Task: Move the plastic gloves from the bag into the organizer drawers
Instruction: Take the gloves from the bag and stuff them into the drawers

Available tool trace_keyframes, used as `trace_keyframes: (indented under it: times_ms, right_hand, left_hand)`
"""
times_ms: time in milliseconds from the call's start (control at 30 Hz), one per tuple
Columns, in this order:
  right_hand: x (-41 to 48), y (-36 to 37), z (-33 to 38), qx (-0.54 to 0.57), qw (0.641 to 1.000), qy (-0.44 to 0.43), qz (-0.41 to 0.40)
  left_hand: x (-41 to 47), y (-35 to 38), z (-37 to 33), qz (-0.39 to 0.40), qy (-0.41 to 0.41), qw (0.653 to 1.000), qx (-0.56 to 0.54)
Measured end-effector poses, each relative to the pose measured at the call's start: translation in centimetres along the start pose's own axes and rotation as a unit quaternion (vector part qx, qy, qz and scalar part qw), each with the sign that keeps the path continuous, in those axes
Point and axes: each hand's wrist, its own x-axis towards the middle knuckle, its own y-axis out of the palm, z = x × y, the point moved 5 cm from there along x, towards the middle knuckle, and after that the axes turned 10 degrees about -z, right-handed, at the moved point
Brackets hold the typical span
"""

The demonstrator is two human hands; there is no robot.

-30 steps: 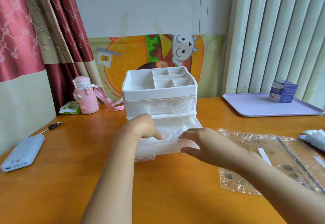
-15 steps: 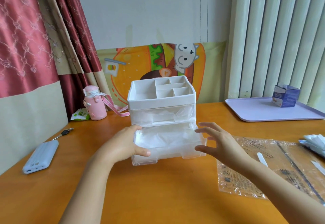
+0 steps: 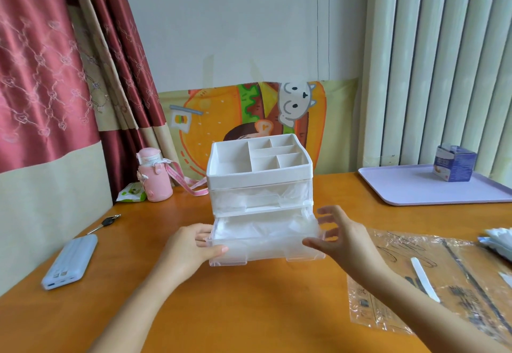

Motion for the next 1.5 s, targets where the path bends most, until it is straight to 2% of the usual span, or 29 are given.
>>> trace_keyframes:
  times_ms: [100, 233, 333, 433, 600, 767, 1033, 1300, 1400, 1500]
  right_hand:
    - [1.3, 0.5, -1.0, -0.018, 0.998, 0.027, 0.056]
    - [3.4, 1.6, -3.3, 0.042, 0.976, 0.08, 0.2]
    - [4.7, 2.3, -3.7, 0.121, 0.956, 0.068, 0.26]
    - [5.3, 3.3, -2.6, 0.151, 0.945, 0.012, 0.291]
    - [6.5, 4.2, -3.6, 0.144, 0.97, 0.041, 0.193]
    - [7.5, 4.0, -5.0, 0.111, 0.987, 0.051, 0.107]
    - [7.7, 4.3, -4.9, 0.077, 0.993, 0.068, 0.065]
    - [7.1, 3.9, -4.1, 0.029, 0.995, 0.075, 0.056]
    - [6.4, 3.8, -3.4, 0.018, 0.995, 0.076, 0.064]
    - [5.3, 2.3, -3.2, -0.001, 0.994, 0.09, 0.066]
  left_hand:
    - [1.0, 0.4, 1.9, 0.027, -0.031, 0.999, 0.013]
    - [2.3, 2.3, 3.0, 0.145, -0.013, 0.988, 0.043]
    - [3.6, 3.8, 3.1, 0.203, 0.005, 0.978, -0.045]
    - [4.4, 4.4, 3.4, 0.205, -0.002, 0.97, -0.131]
    - [6.0, 3.7, 3.9, 0.101, 0.006, 0.991, -0.093]
    - [7.2, 3.1, 4.3, 0.03, 0.019, 0.99, -0.138]
    - [8.6, 3.4, 5.0, 0.036, 0.028, 0.99, -0.137]
    - [7.1, 3.2, 4.6, -0.002, 0.02, 0.993, -0.114]
    - [6.3, 2.5, 4.3, -0.019, -0.006, 0.998, -0.058]
    - [4.4, 2.5, 3.0, 0.009, -0.017, 0.994, 0.109]
